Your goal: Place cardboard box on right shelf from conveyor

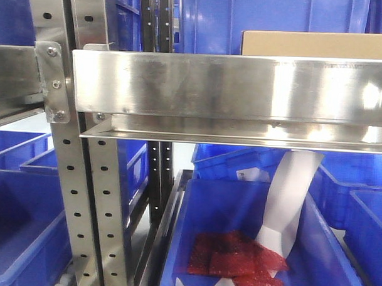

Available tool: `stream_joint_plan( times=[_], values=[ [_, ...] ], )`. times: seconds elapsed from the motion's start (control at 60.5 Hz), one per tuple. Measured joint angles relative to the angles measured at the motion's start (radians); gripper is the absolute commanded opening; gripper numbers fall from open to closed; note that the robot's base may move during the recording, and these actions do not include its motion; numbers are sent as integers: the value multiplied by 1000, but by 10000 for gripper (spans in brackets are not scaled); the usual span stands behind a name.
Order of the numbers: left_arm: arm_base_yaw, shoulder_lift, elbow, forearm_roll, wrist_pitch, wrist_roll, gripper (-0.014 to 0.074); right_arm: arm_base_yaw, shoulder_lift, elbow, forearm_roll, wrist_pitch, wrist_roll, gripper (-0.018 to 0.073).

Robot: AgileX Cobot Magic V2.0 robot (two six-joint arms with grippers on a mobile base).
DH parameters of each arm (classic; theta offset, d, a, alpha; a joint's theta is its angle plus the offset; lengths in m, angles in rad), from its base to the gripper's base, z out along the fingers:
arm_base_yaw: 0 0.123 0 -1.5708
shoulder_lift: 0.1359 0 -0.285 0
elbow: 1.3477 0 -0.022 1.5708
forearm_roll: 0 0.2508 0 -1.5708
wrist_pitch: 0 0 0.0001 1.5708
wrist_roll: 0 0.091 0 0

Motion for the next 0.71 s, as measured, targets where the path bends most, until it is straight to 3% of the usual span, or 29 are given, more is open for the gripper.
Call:
stream_joint_plan(
  times=[0.71],
  values=[
    [0,0,0,0,0,0,-119,0,0,0,0,0,-2,69]
  ],
)
